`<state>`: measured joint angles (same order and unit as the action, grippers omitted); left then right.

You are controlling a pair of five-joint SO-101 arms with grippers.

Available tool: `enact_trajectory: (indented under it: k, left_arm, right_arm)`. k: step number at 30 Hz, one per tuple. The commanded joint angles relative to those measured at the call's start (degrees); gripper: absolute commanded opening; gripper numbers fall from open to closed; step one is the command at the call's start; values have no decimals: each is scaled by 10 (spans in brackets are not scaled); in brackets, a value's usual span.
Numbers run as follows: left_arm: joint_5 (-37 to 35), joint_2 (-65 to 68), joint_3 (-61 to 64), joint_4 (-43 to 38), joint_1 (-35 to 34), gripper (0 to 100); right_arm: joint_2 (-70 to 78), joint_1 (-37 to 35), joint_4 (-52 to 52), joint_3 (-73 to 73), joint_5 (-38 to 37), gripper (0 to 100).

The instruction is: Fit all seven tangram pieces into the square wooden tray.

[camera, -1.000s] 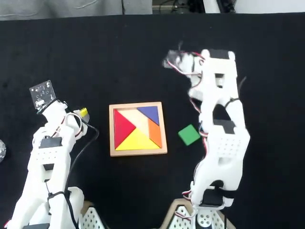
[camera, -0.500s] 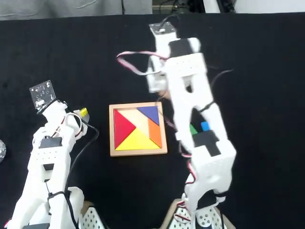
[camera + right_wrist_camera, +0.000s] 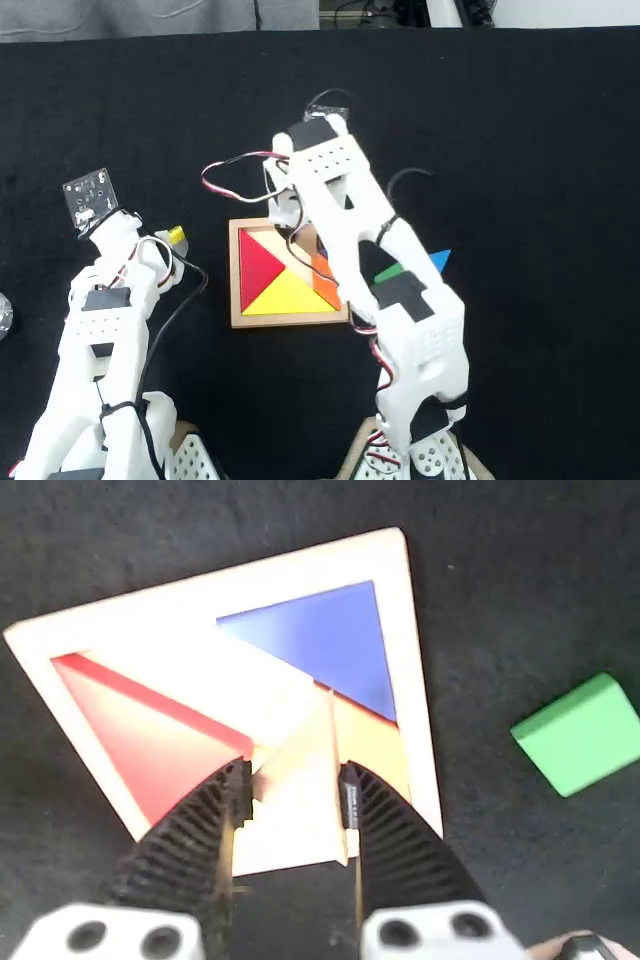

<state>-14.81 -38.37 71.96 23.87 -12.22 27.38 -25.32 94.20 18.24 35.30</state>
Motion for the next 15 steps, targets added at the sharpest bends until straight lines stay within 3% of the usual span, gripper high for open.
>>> enact_trajectory:
  k: [1,15]
  left_arm:
    - [4,-11,-3,-9,7,224]
    - [4,-11,-3,-9,7,224]
  right_arm:
    - [-10,-9,-10,4,8,28]
    - [-54,-43,-14,-70,26,11]
